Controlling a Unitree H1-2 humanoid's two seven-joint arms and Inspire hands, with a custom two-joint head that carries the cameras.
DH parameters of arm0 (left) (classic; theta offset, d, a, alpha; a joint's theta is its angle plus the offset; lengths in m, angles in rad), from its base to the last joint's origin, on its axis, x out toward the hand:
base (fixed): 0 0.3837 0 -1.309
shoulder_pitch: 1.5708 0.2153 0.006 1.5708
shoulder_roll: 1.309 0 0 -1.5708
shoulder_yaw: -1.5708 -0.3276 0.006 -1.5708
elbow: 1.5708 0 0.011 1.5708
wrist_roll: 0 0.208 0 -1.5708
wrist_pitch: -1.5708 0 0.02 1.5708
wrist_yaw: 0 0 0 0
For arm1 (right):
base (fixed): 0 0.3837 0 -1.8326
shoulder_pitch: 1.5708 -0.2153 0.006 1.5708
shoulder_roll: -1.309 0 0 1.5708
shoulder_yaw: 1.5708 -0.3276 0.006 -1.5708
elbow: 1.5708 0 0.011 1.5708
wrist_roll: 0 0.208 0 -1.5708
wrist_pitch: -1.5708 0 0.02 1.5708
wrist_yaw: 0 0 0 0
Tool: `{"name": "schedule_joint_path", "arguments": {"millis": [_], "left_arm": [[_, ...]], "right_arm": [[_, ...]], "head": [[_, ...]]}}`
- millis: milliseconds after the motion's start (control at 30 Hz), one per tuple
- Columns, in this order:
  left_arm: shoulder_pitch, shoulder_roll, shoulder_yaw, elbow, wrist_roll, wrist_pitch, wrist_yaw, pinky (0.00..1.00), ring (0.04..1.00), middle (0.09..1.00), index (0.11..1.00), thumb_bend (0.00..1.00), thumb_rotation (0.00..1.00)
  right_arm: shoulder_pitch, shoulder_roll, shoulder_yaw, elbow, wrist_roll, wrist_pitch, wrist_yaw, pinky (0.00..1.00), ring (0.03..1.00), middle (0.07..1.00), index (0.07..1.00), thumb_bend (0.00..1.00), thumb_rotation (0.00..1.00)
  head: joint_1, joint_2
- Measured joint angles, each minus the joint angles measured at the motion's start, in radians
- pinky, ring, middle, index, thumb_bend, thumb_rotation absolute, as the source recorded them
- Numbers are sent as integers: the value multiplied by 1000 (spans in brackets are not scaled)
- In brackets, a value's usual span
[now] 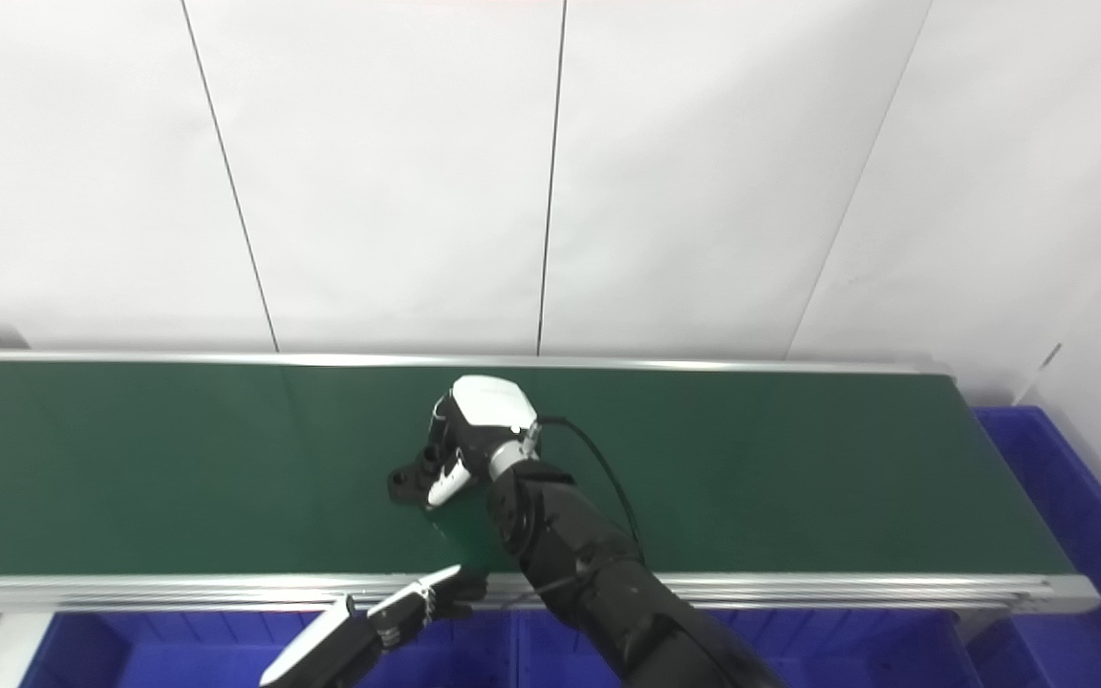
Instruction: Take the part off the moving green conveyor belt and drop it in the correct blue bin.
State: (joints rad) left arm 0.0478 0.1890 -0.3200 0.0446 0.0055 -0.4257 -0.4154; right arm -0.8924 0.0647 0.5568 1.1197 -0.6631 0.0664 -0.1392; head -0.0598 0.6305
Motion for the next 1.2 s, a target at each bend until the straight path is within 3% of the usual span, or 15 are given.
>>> {"name": "schedule_joint_path", "arguments": {"millis": [200, 367, 867, 967, 1067, 1100, 1200], "left_arm": [[0, 1, 0, 0, -1, 0, 0, 877, 914, 933, 912, 392, 639], [0, 3, 0, 3, -2, 0, -1, 873, 912, 930, 910, 396, 642], [-18, 5, 11, 37, -11, -1, -24, 878, 913, 927, 910, 383, 636], [-25, 6, 11, 38, -18, -1, -32, 871, 910, 925, 908, 383, 626], [-33, 6, 12, 40, -20, -1, -33, 870, 909, 926, 908, 384, 623], [-36, 6, 12, 44, -22, -1, -34, 871, 909, 925, 908, 385, 620], [-46, 5, 12, 56, -23, -1, -40, 872, 911, 928, 912, 384, 634]], "right_arm": [[3, -12, -9, -1, 10, 0, -6, 407, 481, 507, 478, 528, 0], [30, -30, -37, -36, 23, 1, -26, 423, 503, 517, 476, 526, 0], [150, -118, -163, -428, 65, 10, -13, 468, 516, 513, 475, 528, 0], [196, -140, -178, -477, 65, 10, -17, 322, 381, 455, 496, 529, 0], [251, -160, -196, -553, 64, 11, -14, 296, 358, 453, 496, 529, 0], [267, -164, -203, -585, 64, 13, -9, 295, 358, 422, 508, 525, 0], [314, -182, -212, -681, 59, 13, -2, 400, 451, 466, 499, 529, 0]], "head": [[-2, -2], [-5, 0], [-23, -5], [-28, -9], [-29, -9], [-29, -9], [-40, -9]]}}
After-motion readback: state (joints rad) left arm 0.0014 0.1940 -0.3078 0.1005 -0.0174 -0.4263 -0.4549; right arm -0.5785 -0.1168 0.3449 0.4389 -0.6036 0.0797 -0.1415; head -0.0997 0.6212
